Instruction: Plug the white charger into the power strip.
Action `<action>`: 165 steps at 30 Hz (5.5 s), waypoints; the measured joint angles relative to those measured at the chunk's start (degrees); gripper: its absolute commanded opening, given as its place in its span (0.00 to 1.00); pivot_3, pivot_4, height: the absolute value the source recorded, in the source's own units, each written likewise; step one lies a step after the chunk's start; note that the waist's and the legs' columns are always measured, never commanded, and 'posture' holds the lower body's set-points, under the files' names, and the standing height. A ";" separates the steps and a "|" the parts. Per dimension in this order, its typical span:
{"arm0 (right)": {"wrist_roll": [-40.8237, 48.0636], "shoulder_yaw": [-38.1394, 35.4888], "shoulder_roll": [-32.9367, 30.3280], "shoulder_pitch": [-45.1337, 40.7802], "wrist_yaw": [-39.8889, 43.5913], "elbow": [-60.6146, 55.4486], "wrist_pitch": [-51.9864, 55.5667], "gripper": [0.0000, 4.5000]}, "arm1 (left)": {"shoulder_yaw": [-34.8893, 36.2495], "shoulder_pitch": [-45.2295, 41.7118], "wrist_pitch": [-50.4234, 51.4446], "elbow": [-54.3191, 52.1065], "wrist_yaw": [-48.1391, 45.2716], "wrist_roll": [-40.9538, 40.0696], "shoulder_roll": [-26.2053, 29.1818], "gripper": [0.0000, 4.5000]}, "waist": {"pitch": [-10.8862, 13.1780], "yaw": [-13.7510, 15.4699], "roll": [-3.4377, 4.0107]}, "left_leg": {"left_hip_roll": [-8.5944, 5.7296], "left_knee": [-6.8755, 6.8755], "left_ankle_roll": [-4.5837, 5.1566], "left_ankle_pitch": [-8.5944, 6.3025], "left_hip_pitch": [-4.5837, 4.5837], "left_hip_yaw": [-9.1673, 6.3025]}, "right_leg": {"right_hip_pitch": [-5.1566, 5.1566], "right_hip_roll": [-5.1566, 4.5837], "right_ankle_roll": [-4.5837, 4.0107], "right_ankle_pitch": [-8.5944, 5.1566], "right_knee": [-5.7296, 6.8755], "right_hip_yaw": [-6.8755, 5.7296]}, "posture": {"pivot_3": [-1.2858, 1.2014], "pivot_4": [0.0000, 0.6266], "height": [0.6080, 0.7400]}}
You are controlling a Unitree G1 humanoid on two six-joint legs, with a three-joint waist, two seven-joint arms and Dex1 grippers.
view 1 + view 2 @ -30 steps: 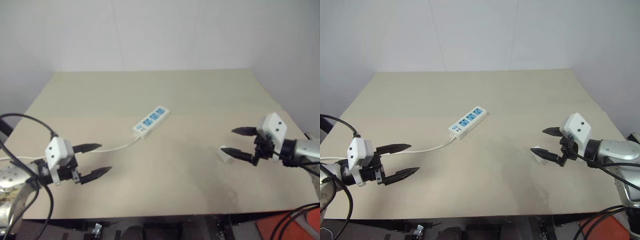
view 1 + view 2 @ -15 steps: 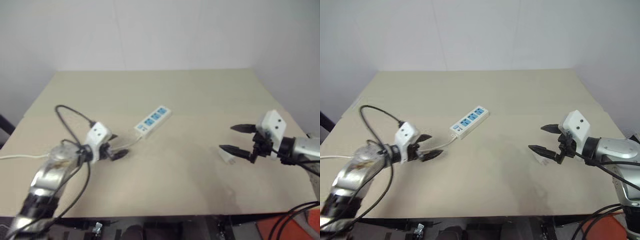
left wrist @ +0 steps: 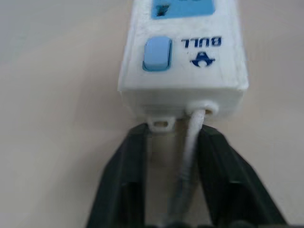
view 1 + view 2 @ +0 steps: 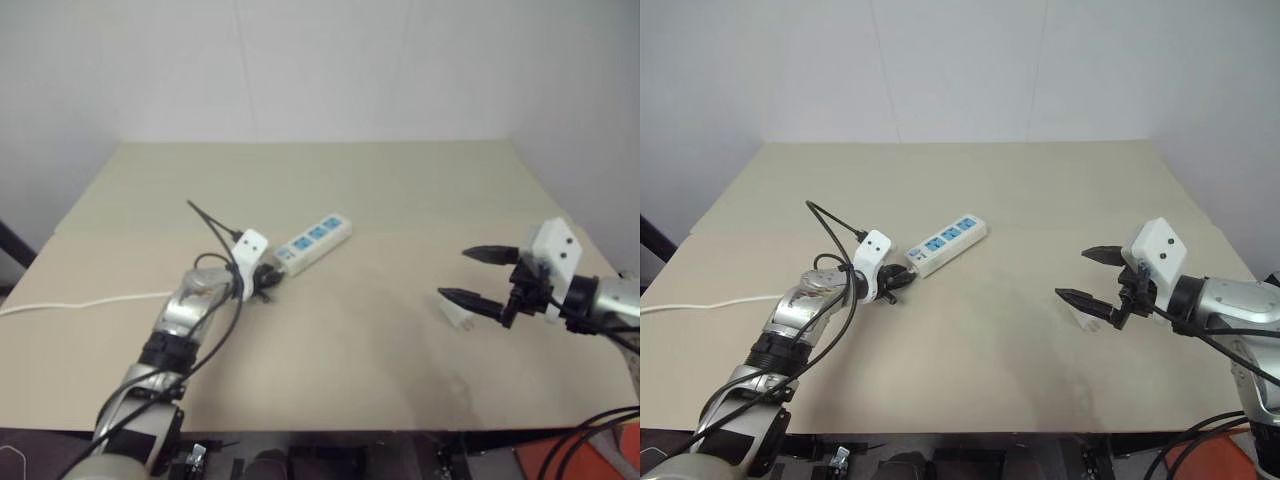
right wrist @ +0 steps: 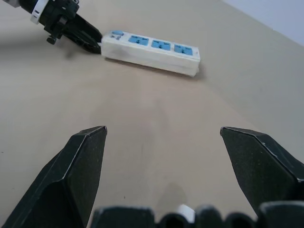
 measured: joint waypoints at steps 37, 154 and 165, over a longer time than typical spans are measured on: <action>0.97 2.60 1.35 -0.99 -2.77 -1.00 0.92 1.00 | 4.21 15.72 -44.27 0.34 -37.98 -10.73 4.06 0.99 | 0.01 -0.26 -0.02 | 0.05 0.02 0.02 -0.01 -0.18 0.06 | -0.15 0.01 0.00 0.01 -0.05 0.01 | 0.52 0.24 1.00; -6.50 27.22 31.95 -17.42 7.81 20.56 -14.95 0.24 | -2.31 10.17 -51.22 11.77 -45.97 -7.00 -1.56 0.73 | -0.89 -0.85 0.20 | -0.03 0.51 0.30 -0.17 -0.28 0.02 | -0.11 0.00 0.18 0.24 0.04 -0.05 | 0.52 0.24 1.00; -10.43 30.58 32.71 -15.60 11.42 26.05 -23.39 0.24 | -2.25 10.60 -50.70 11.08 -45.22 -6.99 -1.51 0.73 | -0.89 -0.87 0.21 | -0.04 0.49 0.30 -0.17 -0.27 0.02 | -0.11 0.00 0.18 0.24 0.04 -0.05 | 0.52 0.24 1.00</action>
